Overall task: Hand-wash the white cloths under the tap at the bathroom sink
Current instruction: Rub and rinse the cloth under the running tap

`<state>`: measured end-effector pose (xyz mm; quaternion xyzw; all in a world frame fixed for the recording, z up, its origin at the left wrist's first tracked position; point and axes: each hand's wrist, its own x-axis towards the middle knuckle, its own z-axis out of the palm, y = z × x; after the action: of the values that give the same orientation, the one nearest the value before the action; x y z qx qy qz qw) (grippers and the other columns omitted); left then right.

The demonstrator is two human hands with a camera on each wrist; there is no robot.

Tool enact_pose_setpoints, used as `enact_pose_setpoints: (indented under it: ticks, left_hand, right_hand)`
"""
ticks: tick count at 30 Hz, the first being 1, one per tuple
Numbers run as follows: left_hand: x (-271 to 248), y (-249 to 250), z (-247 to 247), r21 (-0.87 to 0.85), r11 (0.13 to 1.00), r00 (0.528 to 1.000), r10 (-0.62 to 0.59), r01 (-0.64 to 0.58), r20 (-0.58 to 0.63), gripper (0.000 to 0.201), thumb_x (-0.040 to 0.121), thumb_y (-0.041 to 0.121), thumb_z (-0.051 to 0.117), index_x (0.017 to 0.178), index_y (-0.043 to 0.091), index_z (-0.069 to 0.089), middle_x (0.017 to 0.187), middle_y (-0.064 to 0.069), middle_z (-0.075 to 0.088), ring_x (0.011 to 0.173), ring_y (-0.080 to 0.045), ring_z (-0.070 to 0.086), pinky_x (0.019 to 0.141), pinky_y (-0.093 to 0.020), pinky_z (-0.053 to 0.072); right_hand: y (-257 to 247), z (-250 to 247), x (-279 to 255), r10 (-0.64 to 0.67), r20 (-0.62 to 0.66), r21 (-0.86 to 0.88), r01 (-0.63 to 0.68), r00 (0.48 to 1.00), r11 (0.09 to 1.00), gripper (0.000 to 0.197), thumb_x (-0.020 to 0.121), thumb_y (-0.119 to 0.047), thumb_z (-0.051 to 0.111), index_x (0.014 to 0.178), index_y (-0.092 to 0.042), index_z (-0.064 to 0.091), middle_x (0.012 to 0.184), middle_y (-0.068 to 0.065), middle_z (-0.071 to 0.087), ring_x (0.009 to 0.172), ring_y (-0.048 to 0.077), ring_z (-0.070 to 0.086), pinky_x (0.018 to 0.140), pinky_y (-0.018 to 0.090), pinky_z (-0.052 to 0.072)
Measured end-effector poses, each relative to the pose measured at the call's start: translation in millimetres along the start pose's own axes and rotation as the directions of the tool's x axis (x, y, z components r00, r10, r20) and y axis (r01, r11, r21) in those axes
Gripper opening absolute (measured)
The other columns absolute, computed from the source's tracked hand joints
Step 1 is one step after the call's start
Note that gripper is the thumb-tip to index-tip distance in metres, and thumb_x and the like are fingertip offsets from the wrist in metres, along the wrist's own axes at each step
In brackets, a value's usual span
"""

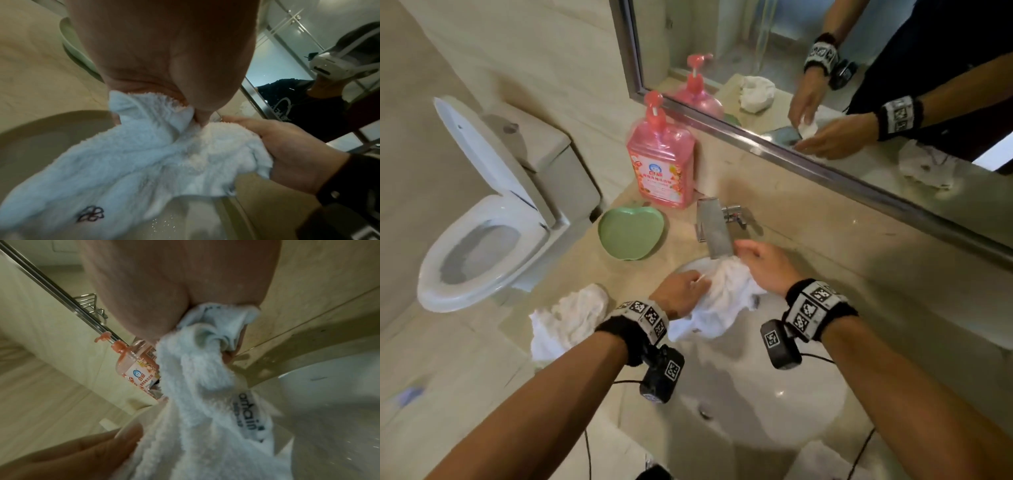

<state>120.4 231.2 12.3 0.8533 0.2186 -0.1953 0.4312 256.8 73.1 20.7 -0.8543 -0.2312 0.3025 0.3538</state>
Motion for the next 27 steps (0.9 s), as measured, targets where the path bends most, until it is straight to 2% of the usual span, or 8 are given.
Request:
enact_pose_setpoints:
  ticks: [3,5,8,12,16,21,26,27]
  left_hand:
    - [13.5,3.1,4.9,0.047,0.999,1.0,-0.018,0.018,-0.009,0.036,0.103,0.039,0.038,0.094,0.009,0.056,0.101,-0.017,0.064,0.081,-0.028,0.06,0.078,-0.035,0.05]
    - [22.0,2.5,6.9,0.055,0.998,0.999,-0.034,0.035,-0.021,0.036,0.103,0.04,0.038,0.09,0.01,0.055,0.094,-0.014,0.061,0.08,-0.027,0.056,0.077,-0.034,0.047]
    - [35.7,1.7,9.4,0.065,0.997,0.998,-0.05,0.051,-0.028,0.034,0.103,0.039,0.039,0.086,0.014,0.054,0.089,-0.007,0.057,0.082,-0.024,0.051,0.074,-0.031,0.039]
    - [51.5,1.4,13.0,0.019,0.998,0.999,-0.054,0.055,-0.004,0.04,0.102,0.04,0.041,0.108,0.008,0.063,0.106,-0.006,0.065,0.093,-0.024,0.062,0.076,-0.027,0.045]
    - [62.8,1.5,17.4,-0.009,1.0,1.0,-0.005,0.005,-0.012,0.034,0.102,0.036,0.043,0.126,0.02,0.062,0.108,0.005,0.064,0.093,-0.015,0.059,0.07,-0.007,0.04]
    - [79.5,5.1,18.0,0.032,0.999,1.0,0.013,-0.014,0.026,0.035,0.094,0.045,0.043,0.094,0.022,0.07,0.099,-0.006,0.07,0.084,-0.021,0.064,0.08,-0.032,0.052]
    - [67.7,-19.6,4.8,-0.064,0.991,0.991,0.108,-0.113,-0.077,0.031,0.102,0.037,0.045,0.096,0.019,0.069,0.095,-0.005,0.07,0.086,-0.022,0.063,0.082,-0.034,0.051]
    - [62.0,-25.2,-0.2,-0.052,0.988,0.986,0.138,-0.142,-0.09,0.033,0.103,0.037,0.043,0.098,0.018,0.069,0.094,-0.004,0.07,0.086,-0.021,0.062,0.082,-0.034,0.05]
  right_hand:
    - [-5.5,5.0,27.3,-0.018,-0.021,0.018,0.019,1.0,1.0,0.04,0.107,-0.028,0.041,0.146,-0.022,0.051,0.093,-0.007,0.062,0.051,-0.007,0.04,0.045,0.006,0.032]
    - [-5.2,6.2,36.3,-0.015,-0.024,0.001,0.015,1.0,1.0,0.045,0.106,-0.026,0.04,0.15,-0.018,0.044,0.102,-0.003,0.063,0.06,-0.008,0.039,0.058,0.009,0.037]
    - [-0.4,7.6,41.4,-0.02,-0.018,0.012,0.021,1.0,1.0,0.05,0.103,-0.022,0.039,0.153,-0.016,0.038,0.149,0.003,0.051,0.101,0.012,0.057,0.098,0.035,0.048]
    - [4.2,5.2,43.4,-0.025,-0.069,0.017,0.026,0.997,1.0,0.046,0.099,-0.019,0.041,0.143,-0.024,0.052,0.137,0.005,0.063,0.082,0.013,0.062,0.09,0.036,0.05]
    - [10.0,-5.8,44.4,0.005,-0.1,-0.035,-0.008,0.995,0.999,0.046,0.099,-0.018,0.043,0.144,-0.026,0.05,0.139,0.003,0.061,0.122,0.026,0.059,0.104,0.039,0.046]
    - [35.2,-10.1,41.3,0.073,0.022,-0.075,-0.071,0.997,0.995,0.051,0.097,-0.039,0.055,0.141,-0.012,0.052,0.139,0.004,0.059,0.125,0.024,0.057,0.103,0.035,0.044]
    - [55.3,15.8,26.1,0.101,0.161,-0.132,-0.08,0.982,0.988,0.024,0.087,-0.03,0.066,0.108,-0.018,0.066,0.102,-0.003,0.066,0.093,0.022,0.064,0.066,0.026,0.048]
    - [50.5,23.2,27.2,0.089,0.183,-0.107,-0.071,0.979,0.992,0.023,0.086,-0.025,0.065,0.108,-0.018,0.065,0.103,-0.002,0.065,0.093,0.022,0.063,0.068,0.026,0.049]
